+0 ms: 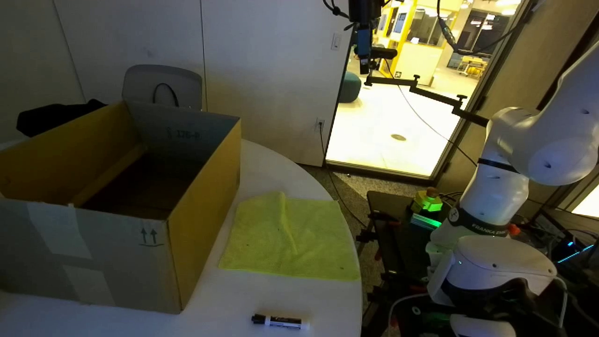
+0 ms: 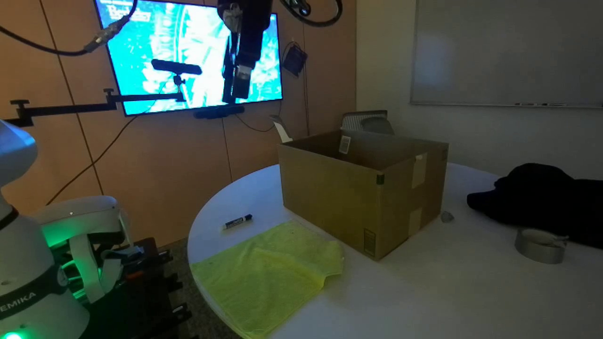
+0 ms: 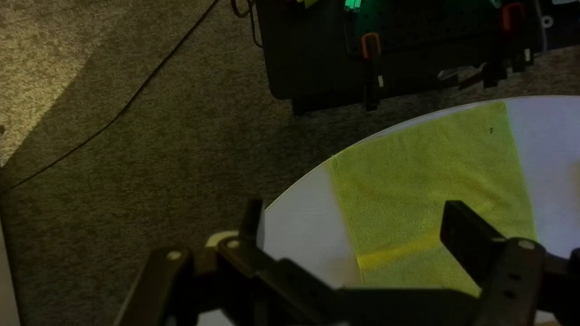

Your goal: Put the marker on the cloth, then fold the cloth and put it in the box

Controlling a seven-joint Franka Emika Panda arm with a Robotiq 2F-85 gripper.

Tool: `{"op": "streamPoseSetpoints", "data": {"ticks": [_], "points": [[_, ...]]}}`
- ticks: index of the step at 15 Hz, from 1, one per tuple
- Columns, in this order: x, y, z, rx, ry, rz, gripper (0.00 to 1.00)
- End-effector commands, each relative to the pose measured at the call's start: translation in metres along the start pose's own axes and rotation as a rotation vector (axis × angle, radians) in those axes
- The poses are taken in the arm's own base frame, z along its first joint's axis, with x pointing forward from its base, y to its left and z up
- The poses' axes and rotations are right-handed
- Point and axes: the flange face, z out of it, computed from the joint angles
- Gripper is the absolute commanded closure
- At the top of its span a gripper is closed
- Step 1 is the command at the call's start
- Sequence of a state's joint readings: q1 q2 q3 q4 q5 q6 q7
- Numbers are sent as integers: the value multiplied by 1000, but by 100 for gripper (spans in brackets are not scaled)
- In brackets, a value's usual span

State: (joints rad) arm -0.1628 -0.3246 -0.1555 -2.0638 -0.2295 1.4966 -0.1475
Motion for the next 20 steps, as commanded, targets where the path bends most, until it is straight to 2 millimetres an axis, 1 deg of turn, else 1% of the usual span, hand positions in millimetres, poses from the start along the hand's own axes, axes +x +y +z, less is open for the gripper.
{"op": "streamPoseSetpoints", "data": {"ticks": [1,4,6,8,12,14,16,20], "points": [[13,-21,9,3,74,-41,0],[36,-58,31,11,132,-71,0],[48,-94,53,29,150,-102,0],[59,-134,79,49,154,-140,0],[77,-226,134,46,118,-226,0],[82,-269,157,52,104,-256,0],[85,-303,176,66,102,-280,0],[81,-356,210,108,107,-292,0]]}}
